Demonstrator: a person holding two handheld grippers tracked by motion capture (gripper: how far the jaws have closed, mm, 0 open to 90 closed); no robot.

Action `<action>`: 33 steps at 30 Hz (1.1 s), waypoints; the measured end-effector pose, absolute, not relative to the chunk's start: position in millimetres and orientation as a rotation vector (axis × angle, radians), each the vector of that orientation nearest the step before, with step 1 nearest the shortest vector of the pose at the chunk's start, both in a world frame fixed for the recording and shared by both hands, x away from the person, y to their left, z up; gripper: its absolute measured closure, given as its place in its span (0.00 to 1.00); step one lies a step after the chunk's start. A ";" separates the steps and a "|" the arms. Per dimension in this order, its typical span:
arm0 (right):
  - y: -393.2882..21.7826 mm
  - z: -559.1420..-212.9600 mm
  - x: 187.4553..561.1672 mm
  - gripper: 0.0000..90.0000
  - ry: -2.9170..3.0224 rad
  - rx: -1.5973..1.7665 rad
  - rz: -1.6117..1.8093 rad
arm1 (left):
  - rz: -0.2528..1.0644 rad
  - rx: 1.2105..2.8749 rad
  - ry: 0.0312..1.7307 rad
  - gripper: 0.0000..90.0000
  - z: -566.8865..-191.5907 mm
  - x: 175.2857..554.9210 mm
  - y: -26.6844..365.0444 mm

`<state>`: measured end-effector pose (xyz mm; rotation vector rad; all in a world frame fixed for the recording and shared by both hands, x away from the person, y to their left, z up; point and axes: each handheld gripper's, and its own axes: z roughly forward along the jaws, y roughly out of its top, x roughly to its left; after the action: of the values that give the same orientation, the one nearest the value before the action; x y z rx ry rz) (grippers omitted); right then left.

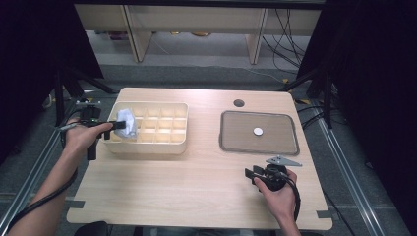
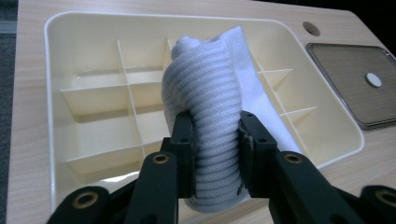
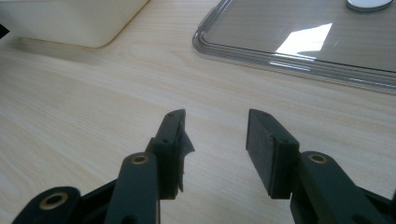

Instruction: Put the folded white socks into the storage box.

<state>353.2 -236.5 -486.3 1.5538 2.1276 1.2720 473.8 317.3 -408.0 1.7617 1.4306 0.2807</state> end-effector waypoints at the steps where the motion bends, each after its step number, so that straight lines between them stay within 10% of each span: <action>1: -238.7 -486.3 354.2 0.64 2.134 1.518 1.247 | 0.282 1.762 1.436 0.78 -409.6 474.9 318.4; 33: -239.2 -486.1 353.1 0.64 2.124 1.511 1.242 | 0.304 1.994 1.623 0.78 -430.9 497.0 333.8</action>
<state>353.1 -239.2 -486.1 1.5106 2.1244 1.2425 497.0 333.8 -430.9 1.9935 1.6229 0.3044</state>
